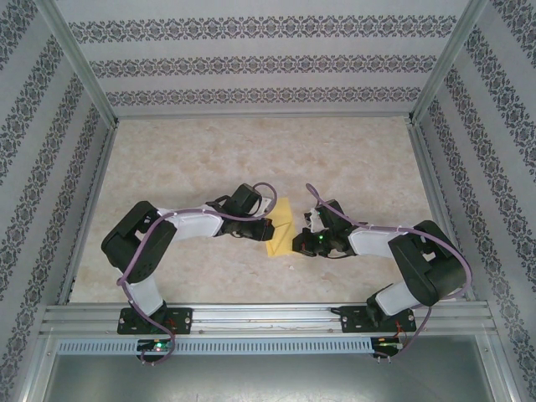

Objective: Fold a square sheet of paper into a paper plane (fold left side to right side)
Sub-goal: Fold the triangle a second time at the center of the table.

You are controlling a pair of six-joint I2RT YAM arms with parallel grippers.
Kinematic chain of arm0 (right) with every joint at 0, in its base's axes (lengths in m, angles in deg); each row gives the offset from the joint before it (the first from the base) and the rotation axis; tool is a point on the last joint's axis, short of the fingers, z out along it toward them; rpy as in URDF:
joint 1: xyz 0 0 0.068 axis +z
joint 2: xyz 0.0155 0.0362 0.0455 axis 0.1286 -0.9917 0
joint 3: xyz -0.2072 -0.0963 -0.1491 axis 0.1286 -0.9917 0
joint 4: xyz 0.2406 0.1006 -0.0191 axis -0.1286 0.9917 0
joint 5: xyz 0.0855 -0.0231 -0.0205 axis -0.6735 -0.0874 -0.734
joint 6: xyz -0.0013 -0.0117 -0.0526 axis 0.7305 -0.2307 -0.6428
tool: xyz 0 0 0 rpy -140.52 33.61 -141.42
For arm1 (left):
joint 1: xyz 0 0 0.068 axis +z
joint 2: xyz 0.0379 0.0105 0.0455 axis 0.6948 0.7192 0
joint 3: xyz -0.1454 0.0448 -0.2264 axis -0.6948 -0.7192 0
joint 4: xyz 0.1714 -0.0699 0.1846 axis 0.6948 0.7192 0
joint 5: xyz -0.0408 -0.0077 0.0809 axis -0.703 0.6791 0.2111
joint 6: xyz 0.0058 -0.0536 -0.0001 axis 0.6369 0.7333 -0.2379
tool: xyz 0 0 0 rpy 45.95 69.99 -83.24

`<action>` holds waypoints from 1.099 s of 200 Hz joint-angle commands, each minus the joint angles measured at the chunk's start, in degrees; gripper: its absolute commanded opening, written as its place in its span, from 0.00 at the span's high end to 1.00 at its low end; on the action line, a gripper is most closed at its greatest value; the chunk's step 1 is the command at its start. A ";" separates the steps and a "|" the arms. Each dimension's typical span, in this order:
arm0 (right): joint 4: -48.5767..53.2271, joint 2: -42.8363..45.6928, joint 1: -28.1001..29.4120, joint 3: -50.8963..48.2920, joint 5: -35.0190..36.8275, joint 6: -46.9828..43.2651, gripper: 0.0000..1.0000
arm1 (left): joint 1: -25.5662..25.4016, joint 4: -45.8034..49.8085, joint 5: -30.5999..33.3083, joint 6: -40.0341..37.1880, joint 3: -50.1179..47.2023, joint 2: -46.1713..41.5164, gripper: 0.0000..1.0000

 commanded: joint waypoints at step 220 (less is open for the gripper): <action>4.01 -3.52 0.90 -0.37 3.13 -1.68 1.00 | 2.13 4.04 4.09 -3.55 2.72 2.33 1.00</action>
